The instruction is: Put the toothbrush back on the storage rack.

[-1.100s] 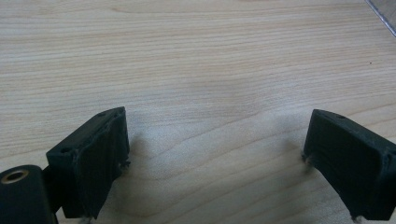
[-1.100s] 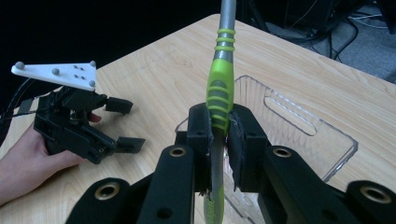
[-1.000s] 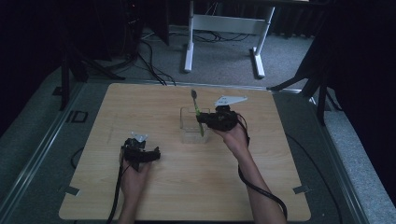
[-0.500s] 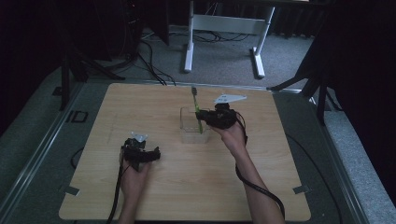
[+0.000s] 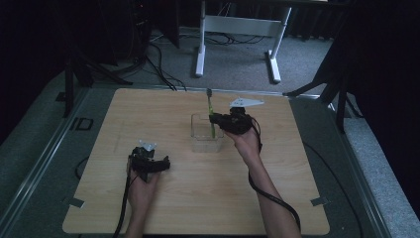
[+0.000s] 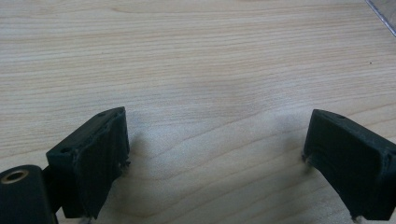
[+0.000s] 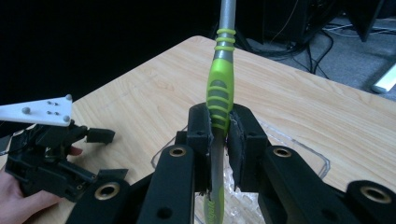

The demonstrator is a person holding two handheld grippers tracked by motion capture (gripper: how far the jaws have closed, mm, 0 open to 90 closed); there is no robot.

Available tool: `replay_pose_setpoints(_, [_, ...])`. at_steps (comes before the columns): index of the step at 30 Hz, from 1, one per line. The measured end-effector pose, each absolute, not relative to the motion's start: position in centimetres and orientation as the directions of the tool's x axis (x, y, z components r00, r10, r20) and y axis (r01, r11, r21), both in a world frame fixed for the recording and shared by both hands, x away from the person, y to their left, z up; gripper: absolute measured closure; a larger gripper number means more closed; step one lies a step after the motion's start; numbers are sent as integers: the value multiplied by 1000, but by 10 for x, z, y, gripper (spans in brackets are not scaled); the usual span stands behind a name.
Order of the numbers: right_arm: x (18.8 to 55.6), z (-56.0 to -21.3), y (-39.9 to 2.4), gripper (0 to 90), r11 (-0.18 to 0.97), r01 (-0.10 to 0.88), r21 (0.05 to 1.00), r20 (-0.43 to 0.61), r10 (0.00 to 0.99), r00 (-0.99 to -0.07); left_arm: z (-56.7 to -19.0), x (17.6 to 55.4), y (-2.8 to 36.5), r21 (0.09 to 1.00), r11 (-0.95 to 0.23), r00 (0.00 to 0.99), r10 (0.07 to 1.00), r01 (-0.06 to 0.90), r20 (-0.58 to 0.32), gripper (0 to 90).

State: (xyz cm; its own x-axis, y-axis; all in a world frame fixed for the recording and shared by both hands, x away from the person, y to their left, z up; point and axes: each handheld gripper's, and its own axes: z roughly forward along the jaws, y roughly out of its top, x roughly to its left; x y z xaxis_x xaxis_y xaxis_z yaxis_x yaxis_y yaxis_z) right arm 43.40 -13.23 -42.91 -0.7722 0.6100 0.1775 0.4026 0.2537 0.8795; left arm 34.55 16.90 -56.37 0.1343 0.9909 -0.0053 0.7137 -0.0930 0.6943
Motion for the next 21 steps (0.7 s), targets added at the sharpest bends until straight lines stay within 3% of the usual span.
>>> replay_pose_setpoints(12, [440, -435, -136, 796, 201, 417, 886, 200, 645, -737, -564, 346, 169, 694, -92, 134, 991, 714, -6, 72])
replay_pose_setpoints(21, [440, -441, -137, 795, 231, 423, 876, 182, 654, -734, -564, 346, 169, 695, -93, 134, 991, 713, -6, 72])
